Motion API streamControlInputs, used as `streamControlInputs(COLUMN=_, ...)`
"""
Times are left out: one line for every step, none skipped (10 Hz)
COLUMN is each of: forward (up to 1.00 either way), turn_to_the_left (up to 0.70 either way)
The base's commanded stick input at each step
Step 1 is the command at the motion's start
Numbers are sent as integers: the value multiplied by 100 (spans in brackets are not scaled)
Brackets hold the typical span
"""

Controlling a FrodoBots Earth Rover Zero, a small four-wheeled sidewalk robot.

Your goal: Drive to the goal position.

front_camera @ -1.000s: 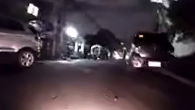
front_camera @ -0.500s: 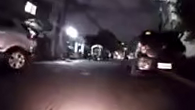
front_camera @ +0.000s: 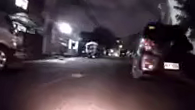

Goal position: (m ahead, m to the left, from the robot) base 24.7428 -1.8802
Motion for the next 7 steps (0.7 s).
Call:
streamControlInputs(forward=100, turn_to_the_left=0)
streamControlInputs(forward=100, turn_to_the_left=0)
streamControlInputs(forward=100, turn_to_the_left=0)
streamControlInputs(forward=100, turn_to_the_left=0)
streamControlInputs(forward=100, turn_to_the_left=0)
streamControlInputs(forward=100, turn_to_the_left=0)
streamControlInputs(forward=100, turn_to_the_left=0)
